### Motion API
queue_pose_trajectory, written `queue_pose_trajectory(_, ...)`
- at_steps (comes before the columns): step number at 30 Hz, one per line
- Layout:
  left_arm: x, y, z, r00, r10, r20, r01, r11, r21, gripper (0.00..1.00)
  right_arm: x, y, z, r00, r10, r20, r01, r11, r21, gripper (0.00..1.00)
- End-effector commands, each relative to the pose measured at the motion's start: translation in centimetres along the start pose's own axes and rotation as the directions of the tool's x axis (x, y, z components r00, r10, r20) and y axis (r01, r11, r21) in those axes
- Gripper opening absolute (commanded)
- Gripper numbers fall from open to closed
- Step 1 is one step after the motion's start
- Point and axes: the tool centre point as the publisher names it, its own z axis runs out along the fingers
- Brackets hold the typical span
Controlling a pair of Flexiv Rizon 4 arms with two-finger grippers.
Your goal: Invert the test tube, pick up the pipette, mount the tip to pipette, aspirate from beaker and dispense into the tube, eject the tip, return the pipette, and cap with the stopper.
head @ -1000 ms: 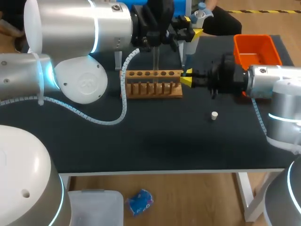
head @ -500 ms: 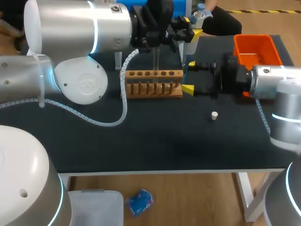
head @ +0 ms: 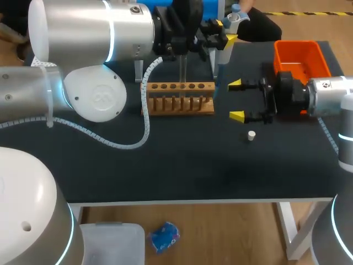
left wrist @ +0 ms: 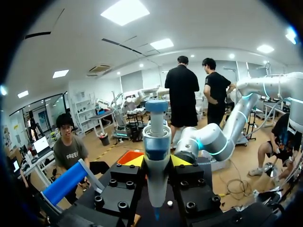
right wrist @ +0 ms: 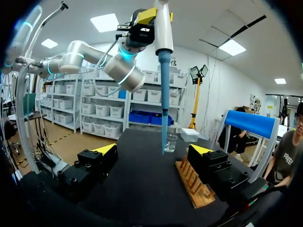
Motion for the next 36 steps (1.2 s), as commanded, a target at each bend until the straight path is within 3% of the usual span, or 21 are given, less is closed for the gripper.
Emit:
queue_pose_trajectory(1, -0.3, 0.1, -0.3, 0.846, 0.003, -0.534, 0.0, 1.0, 0.005, 0.0, 0.5, 0.1, -0.4, 1.0, 0.001, 0.004, -0.001, 1.0, 0.002, 1.0)
queue_pose_trajectory(14, 0.1, 0.3, -0.2, 0.843, 0.007, -0.538, -0.017, 1.0, -0.013, 0.0, 0.5, 0.1, -0.4, 1.0, 0.001, 0.004, -0.001, 1.0, 0.002, 1.0)
queue_pose_trajectory(29, -4.6, 4.7, -8.4, 0.918, -0.041, -0.395, 0.033, 0.999, -0.027, 0.0, 0.5, 0.1, -0.4, 1.0, 0.001, 0.004, -0.001, 1.0, 0.002, 1.0)
queue_pose_trajectory(36, -6.8, 5.7, -12.1, 0.946, -0.063, -0.319, 0.053, 0.998, -0.041, 0.0, 0.5, 0.1, -0.4, 1.0, 0.001, 0.004, -0.001, 1.0, 0.002, 1.0)
